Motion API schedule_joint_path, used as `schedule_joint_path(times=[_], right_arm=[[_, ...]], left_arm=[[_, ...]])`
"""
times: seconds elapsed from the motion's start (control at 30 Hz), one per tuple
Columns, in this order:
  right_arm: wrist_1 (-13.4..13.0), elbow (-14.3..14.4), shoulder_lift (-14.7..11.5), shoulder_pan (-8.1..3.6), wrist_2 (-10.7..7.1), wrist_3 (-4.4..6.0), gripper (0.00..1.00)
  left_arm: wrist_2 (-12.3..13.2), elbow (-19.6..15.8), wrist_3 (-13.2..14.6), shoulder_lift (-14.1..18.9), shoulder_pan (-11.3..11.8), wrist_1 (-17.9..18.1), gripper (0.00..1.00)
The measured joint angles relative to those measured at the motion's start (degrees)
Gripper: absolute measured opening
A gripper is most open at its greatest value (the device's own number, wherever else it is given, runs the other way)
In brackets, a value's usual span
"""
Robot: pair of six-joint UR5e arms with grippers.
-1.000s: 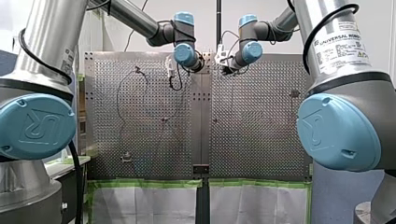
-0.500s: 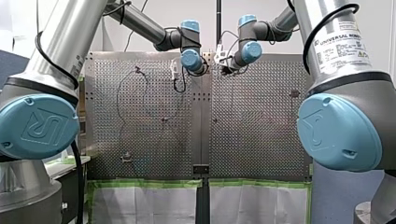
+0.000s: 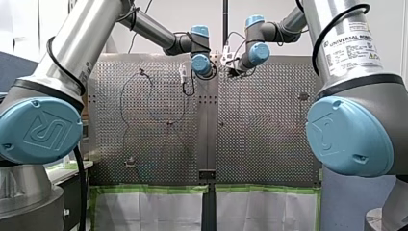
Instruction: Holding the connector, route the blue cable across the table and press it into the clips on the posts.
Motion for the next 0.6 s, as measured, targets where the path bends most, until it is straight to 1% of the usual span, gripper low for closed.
schedule_joint_path(times=[0.03,0.07,0.1,0.13,0.27,0.37,0.5,0.6], right_arm=[[0.02,0.00,0.00,0.01,0.00,0.00,0.00],[0.04,0.01,0.00,0.01,0.00,0.00,0.00],[0.07,0.01,0.00,0.01,0.00,0.00,0.00],[0.09,0.00,0.00,0.02,0.00,0.00,0.00],[0.20,0.08,0.01,-0.02,0.03,0.00,0.00],[0.22,0.33,0.04,-0.08,0.12,0.00,0.00],[0.20,1.09,0.13,-0.13,0.24,-0.01,0.00],[0.17,2.17,0.16,-0.13,0.35,-0.16,0.00]], left_arm=[[-0.40,0.11,0.19,-0.04,-0.06,0.04,0.32],[-0.77,0.15,0.44,-0.06,-0.13,0.04,0.19],[-1.17,0.17,0.74,-0.06,-0.20,0.03,0.19],[-1.69,0.19,1.14,-0.07,-0.30,0.00,0.00],[-3.43,-0.51,1.39,-0.05,-0.85,-0.79,0.00],[-4.63,-1.81,1.26,-0.04,-1.37,-0.79,0.00],[-6.57,-3.87,0.90,-0.02,-2.14,0.77,0.00],[-8.05,-5.63,0.17,-0.03,-2.43,2.43,0.00]])
